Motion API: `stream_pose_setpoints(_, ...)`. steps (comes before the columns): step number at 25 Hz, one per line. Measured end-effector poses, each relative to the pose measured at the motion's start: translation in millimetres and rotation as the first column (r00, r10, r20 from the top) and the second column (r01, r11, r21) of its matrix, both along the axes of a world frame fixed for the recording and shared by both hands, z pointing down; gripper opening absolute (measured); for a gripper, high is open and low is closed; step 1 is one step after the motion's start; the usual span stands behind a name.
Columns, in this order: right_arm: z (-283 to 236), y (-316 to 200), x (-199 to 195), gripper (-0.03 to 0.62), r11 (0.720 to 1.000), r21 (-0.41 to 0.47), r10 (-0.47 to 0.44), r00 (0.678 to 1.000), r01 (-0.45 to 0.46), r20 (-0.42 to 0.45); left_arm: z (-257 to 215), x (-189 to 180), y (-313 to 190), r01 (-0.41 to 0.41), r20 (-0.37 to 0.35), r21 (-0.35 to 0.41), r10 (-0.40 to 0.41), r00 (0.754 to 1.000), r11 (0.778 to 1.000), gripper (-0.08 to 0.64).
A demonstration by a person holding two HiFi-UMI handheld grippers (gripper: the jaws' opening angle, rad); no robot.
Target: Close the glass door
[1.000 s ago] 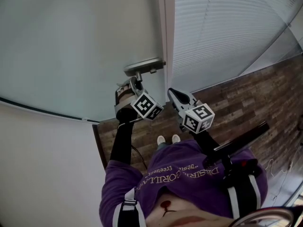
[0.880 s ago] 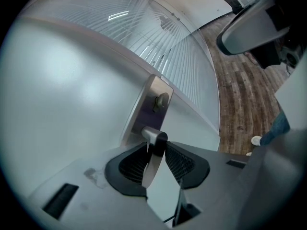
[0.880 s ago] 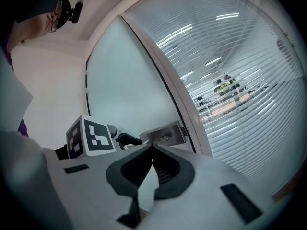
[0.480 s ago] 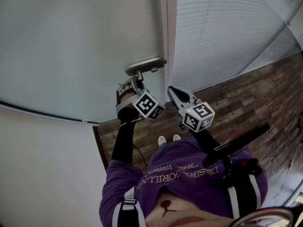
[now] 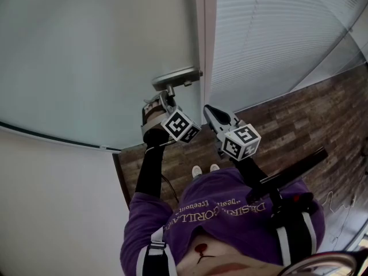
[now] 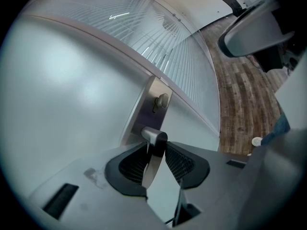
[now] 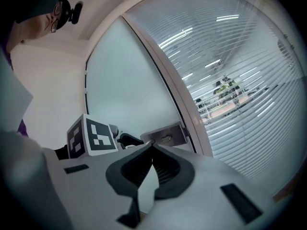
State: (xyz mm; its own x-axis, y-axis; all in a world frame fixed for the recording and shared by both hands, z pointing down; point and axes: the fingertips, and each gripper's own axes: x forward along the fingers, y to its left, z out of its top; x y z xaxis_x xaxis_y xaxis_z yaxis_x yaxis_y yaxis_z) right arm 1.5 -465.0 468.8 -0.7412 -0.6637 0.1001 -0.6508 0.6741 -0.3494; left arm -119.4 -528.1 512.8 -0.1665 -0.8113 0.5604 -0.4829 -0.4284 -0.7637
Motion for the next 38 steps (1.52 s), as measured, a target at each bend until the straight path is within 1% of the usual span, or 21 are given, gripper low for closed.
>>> stream_pose_setpoints(4,2,-5,3,-0.003,1.000,-0.012,0.004,1.000,-0.004,-0.001,1,1,-6,0.002,-0.003,0.000,-0.002,1.000,1.000,0.112)
stream_pose_setpoints(8,-2,-9,-2,-0.003,1.000,0.011,0.001,1.000,0.000,-0.023,1,-2,-12,0.000,-0.001,-0.007,0.000,1.000,1.000,0.112)
stream_pose_setpoints(12,-1,-12,-2,-0.003,1.000,-0.004,0.001,1.000,-0.001,-0.012,1,-2,-16,0.000,-0.013,-0.009,0.000,1.000,1.000,0.112)
stream_pose_setpoints(20,-1,-9,1,-0.003,1.000,-0.009,0.004,1.000,-0.004,-0.011,-3,2,-15,-0.005,-0.010,0.002,0.005,1.000,1.000,0.112)
stream_pose_setpoints(25,0,-10,0,-0.003,1.000,-0.029,0.007,1.000,-0.006,0.007,-3,1,-15,-0.002,-0.017,-0.002,0.002,1.000,1.000,0.112)
stream_pose_setpoints(38,1,-9,-3,-0.003,1.000,-0.020,0.008,1.000,-0.008,0.008,-3,-2,-15,-0.004,-0.030,-0.011,0.004,1.000,1.000,0.112)
